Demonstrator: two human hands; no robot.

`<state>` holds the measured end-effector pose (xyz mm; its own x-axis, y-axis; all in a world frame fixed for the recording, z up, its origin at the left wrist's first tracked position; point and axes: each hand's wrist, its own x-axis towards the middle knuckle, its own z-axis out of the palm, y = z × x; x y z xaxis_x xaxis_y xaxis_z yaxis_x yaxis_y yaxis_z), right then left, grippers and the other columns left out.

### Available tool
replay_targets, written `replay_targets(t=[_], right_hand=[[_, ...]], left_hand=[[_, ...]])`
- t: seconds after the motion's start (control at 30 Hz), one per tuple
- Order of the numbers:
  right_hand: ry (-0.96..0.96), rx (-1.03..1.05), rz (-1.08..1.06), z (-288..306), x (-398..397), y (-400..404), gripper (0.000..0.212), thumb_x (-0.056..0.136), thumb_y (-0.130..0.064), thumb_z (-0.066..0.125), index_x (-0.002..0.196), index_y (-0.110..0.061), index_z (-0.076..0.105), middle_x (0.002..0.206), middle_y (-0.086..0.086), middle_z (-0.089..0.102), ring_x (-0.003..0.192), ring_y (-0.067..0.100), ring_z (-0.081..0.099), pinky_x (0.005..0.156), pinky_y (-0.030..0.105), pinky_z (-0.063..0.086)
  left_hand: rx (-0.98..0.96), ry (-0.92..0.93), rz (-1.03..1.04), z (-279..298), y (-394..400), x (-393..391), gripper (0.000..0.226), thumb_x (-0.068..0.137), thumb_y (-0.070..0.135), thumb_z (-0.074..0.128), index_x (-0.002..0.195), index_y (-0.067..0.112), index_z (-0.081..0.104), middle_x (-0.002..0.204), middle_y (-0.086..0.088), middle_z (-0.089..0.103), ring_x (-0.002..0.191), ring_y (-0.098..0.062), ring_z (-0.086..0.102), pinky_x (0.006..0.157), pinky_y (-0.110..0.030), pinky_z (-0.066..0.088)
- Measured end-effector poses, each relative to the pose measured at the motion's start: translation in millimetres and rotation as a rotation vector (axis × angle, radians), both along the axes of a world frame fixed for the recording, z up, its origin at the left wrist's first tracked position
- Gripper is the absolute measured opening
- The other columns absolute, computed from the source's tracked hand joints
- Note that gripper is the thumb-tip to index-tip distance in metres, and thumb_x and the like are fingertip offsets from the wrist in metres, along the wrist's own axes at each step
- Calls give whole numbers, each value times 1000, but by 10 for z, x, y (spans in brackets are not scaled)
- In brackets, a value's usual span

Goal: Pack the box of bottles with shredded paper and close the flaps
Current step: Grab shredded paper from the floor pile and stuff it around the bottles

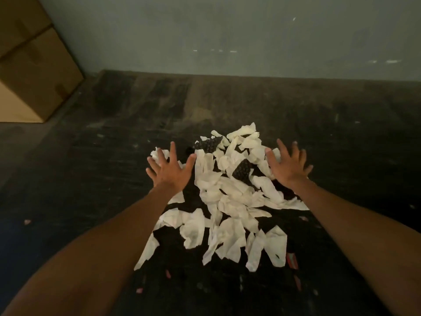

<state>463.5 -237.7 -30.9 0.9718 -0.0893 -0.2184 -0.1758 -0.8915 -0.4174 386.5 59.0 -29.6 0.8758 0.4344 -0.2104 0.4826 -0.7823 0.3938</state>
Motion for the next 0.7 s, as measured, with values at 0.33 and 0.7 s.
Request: replay_targets(t=[0.33, 0.7], right_hand=[[197, 14, 349, -51, -167, 542, 64, 89, -72, 11, 149, -48, 5, 163, 0, -1, 148, 32, -9, 113, 64, -6], [-142, 146, 240, 456, -144, 490, 51, 93, -66, 27, 79, -26, 56, 88, 1, 60, 83, 19, 60, 79, 41, 50]], left_hand=[[38, 37, -354, -36, -289, 92, 82, 85, 81, 17, 153, 37, 8, 161, -10, 18, 145, -38, 20, 118, -55, 18], [253, -121, -506, 565, -215, 5, 49, 92, 60, 27, 128, 35, 49, 138, -1, 45, 124, -33, 39, 101, -53, 35]])
